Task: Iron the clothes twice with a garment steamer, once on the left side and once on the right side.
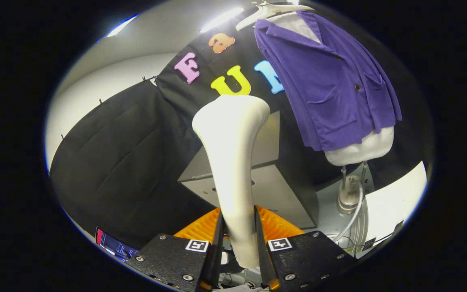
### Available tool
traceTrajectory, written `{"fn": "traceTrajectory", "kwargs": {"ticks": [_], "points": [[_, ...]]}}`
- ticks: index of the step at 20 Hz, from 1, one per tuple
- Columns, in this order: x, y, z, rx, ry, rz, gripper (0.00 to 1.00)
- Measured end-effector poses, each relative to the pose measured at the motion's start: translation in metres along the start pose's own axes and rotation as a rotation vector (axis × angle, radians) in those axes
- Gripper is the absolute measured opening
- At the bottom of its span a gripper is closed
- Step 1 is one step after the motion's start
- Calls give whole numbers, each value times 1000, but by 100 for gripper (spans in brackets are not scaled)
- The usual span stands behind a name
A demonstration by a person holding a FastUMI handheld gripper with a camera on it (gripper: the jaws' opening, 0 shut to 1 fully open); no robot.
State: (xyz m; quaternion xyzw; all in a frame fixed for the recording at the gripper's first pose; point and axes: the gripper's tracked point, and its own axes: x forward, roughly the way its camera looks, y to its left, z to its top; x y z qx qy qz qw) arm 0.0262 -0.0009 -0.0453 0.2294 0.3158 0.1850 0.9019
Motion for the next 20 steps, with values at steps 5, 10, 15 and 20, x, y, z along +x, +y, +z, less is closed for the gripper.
{"fn": "traceTrajectory", "kwargs": {"ticks": [5,10,15,20], "points": [[-20,6,67,-52,-108,6,39],[-35,2,153,-95,-297,-22,38],[-37,-11,211,-98,-392,-33,38],[-18,-36,272,-106,-461,-91,38]]}}
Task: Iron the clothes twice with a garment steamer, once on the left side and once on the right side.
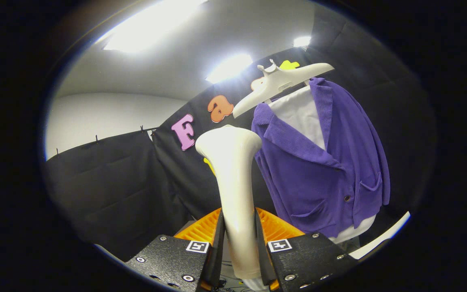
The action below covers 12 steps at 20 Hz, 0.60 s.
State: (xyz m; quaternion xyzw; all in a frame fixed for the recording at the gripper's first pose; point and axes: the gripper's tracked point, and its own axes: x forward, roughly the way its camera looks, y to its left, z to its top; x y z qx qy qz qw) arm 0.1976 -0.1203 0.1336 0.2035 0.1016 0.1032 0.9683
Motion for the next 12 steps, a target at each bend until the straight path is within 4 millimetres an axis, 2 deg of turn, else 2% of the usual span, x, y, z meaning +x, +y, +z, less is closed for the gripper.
{"fn": "traceTrajectory", "kwargs": {"ticks": [5,7,10,12], "points": [[42,-51,24,-17,-23,-109,38],[49,-72,19,-17,3,-145,38],[62,-91,5,2,51,-166,38],[64,-102,-11,-1,93,-184,39]]}}
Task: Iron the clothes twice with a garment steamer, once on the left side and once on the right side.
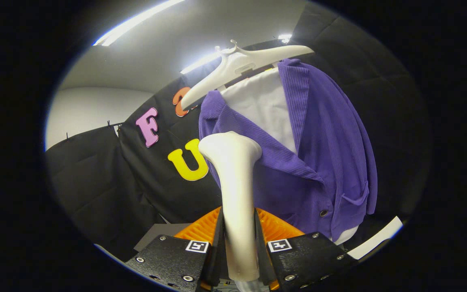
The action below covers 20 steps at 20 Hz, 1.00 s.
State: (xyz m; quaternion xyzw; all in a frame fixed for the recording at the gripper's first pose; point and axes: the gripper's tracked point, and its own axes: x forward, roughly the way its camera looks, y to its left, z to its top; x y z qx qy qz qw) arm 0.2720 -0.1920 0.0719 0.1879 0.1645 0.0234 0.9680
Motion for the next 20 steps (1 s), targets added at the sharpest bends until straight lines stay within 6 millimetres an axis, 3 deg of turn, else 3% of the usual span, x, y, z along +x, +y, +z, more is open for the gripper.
{"fn": "traceTrajectory", "kwargs": {"ticks": [3,10,17,20], "points": [[8,-11,-24,11,49,-17,39],[3,-45,-93,47,176,-84,39],[-17,-86,-165,79,288,-173,39],[-27,-93,-199,75,346,-189,39]]}}
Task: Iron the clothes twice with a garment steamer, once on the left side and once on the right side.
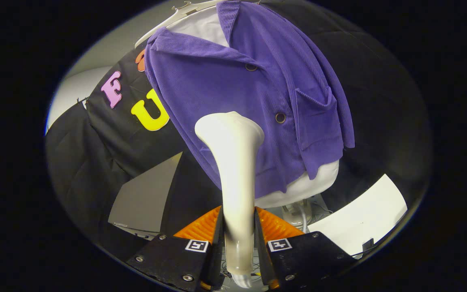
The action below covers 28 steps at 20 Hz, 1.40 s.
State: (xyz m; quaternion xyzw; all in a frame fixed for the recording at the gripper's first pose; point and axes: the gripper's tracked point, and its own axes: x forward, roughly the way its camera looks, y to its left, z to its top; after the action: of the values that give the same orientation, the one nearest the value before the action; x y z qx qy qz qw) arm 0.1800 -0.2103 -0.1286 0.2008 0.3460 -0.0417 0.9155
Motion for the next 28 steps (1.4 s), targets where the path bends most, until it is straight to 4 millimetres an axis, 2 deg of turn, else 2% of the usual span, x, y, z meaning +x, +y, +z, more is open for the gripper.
{"fn": "traceTrajectory", "kwargs": {"ticks": [5,13,16,18,20,22,26,28], "points": [[11,-18,-49,17,46,-51,39],[47,-49,-124,63,145,-125,39],[51,-60,-155,69,188,-132,39],[50,-65,-168,81,201,-145,39],[45,-67,-175,91,199,-139,39],[29,-61,-173,99,176,-116,39],[-17,-43,-136,81,101,-53,39],[-46,-32,-106,74,49,-22,39]]}}
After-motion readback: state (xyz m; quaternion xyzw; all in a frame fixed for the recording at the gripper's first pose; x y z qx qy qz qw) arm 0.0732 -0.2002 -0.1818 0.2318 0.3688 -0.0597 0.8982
